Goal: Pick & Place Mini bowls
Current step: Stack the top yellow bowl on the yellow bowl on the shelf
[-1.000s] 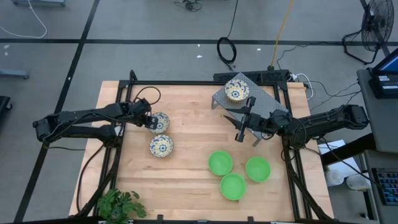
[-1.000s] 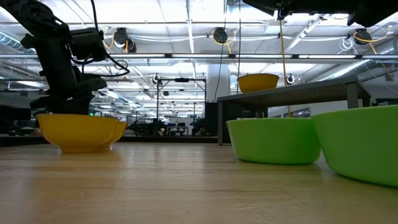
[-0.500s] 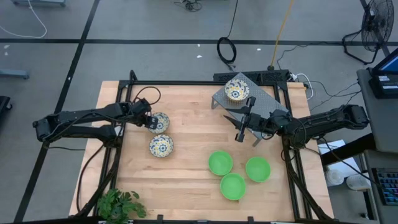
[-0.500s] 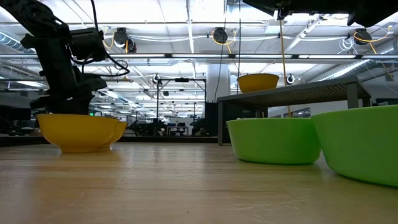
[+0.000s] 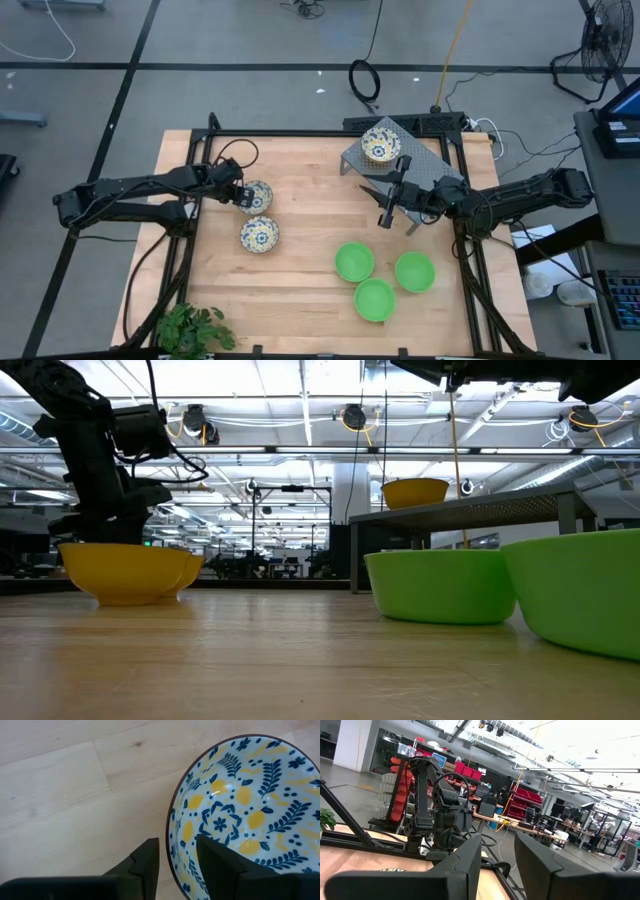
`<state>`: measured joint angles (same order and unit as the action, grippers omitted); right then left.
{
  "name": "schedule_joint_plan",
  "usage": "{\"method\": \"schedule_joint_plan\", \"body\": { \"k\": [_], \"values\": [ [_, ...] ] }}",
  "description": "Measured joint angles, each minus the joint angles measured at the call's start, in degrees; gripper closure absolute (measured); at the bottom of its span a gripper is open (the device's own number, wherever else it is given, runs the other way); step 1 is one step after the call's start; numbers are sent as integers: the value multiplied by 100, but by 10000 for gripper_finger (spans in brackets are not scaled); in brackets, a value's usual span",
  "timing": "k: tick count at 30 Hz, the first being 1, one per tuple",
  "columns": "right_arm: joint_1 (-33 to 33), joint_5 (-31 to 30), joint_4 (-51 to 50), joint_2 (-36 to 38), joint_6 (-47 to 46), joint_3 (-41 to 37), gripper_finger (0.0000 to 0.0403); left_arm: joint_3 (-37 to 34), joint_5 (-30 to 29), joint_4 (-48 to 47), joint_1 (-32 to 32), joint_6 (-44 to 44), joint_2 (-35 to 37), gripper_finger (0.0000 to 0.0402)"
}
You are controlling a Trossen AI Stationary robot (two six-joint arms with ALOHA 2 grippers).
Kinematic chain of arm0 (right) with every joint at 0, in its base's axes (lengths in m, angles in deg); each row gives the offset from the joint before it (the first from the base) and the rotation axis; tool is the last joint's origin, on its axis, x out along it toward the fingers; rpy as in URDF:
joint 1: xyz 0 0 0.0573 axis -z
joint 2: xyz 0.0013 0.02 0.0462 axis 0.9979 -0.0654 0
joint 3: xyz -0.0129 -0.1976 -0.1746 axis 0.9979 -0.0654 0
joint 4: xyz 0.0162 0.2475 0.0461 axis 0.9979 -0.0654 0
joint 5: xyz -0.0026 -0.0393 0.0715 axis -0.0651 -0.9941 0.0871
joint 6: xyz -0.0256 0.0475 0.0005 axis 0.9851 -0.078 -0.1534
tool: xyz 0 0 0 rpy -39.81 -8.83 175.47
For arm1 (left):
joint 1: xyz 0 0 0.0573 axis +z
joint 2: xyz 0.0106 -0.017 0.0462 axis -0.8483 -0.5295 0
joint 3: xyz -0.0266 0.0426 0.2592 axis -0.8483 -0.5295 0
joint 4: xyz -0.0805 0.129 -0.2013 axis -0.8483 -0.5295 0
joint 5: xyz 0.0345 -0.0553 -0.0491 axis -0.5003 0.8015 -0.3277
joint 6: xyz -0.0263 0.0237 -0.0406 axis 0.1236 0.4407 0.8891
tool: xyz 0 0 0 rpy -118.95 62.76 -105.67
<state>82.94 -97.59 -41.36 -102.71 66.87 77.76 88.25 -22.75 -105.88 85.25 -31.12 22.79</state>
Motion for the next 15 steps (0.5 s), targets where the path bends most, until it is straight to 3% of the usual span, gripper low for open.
{"method": "schedule_joint_plan", "body": {
  "k": [15],
  "values": [
    [0,0,-4,0,2,0,298,2,2,-162,2,114,0,270]
  ]
}}
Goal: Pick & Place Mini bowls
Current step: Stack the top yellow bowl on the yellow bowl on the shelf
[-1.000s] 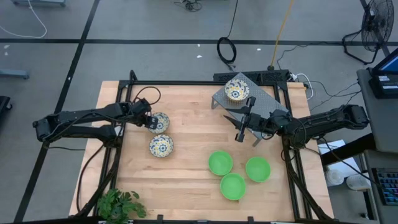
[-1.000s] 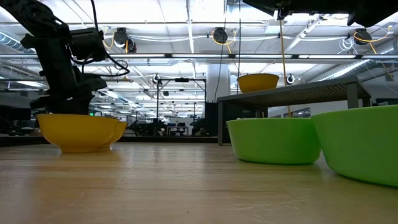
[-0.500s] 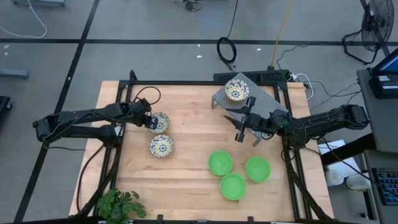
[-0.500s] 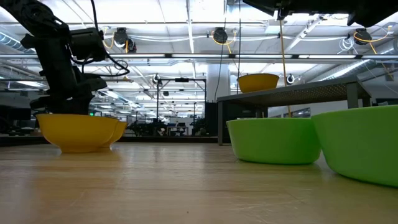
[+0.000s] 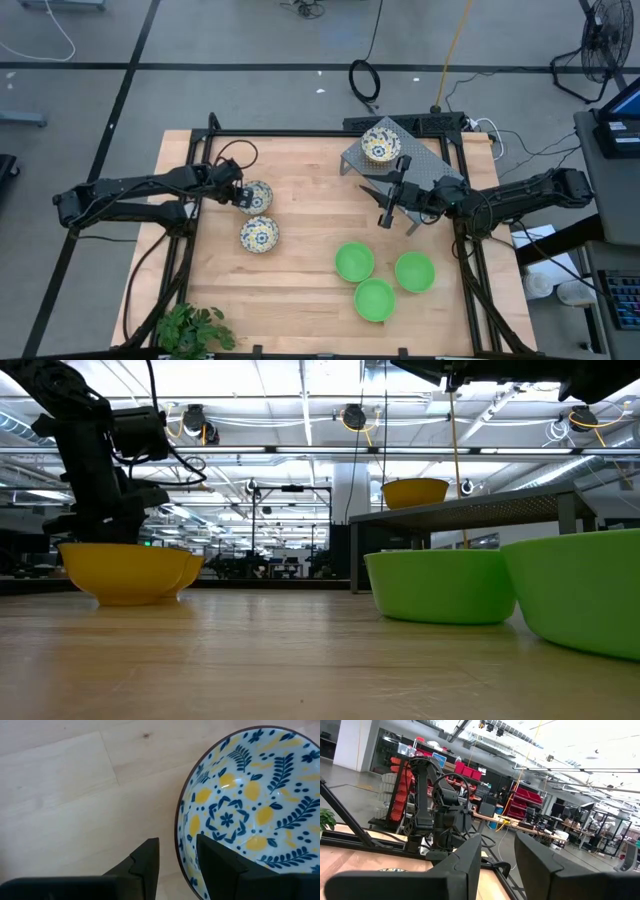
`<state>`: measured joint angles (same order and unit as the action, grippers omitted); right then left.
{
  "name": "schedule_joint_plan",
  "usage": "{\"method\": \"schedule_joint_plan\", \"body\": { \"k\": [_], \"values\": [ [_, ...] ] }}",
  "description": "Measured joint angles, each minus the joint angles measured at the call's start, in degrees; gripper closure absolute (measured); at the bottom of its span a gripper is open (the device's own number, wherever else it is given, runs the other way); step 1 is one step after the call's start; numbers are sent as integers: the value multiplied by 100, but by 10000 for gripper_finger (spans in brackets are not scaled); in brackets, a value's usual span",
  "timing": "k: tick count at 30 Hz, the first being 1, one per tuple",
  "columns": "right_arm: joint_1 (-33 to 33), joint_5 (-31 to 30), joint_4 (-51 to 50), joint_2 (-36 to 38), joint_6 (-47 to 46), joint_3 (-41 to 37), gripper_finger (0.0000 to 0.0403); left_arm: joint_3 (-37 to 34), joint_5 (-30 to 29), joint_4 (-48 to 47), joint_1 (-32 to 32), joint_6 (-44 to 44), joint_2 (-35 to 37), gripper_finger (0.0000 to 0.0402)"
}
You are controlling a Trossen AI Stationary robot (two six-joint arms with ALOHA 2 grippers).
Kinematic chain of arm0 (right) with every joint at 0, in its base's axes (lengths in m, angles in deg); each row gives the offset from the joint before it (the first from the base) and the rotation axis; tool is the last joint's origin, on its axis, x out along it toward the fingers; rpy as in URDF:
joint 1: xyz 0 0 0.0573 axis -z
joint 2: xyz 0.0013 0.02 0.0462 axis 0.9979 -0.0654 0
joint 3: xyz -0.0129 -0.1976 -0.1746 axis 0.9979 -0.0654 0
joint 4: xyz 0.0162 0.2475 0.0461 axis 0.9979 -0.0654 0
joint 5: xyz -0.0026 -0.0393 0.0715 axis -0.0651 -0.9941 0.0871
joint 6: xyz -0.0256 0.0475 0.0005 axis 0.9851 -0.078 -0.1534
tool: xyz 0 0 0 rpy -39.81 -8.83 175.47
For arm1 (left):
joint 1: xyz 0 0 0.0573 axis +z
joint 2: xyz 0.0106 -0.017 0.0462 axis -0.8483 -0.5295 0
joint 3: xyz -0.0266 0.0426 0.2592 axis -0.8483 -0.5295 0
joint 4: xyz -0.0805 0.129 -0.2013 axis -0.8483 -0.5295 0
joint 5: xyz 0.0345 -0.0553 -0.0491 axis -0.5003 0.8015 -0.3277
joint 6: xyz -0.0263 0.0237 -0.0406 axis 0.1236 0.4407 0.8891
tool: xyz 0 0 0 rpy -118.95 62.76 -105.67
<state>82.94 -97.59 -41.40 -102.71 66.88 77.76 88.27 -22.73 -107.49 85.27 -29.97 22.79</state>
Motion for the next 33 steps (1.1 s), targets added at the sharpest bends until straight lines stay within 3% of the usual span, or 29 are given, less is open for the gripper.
{"method": "schedule_joint_plan", "body": {
  "k": [33],
  "values": [
    [0,0,9,-1,26,0,298,-153,46,370,44,-151,2,270]
  ]
}}
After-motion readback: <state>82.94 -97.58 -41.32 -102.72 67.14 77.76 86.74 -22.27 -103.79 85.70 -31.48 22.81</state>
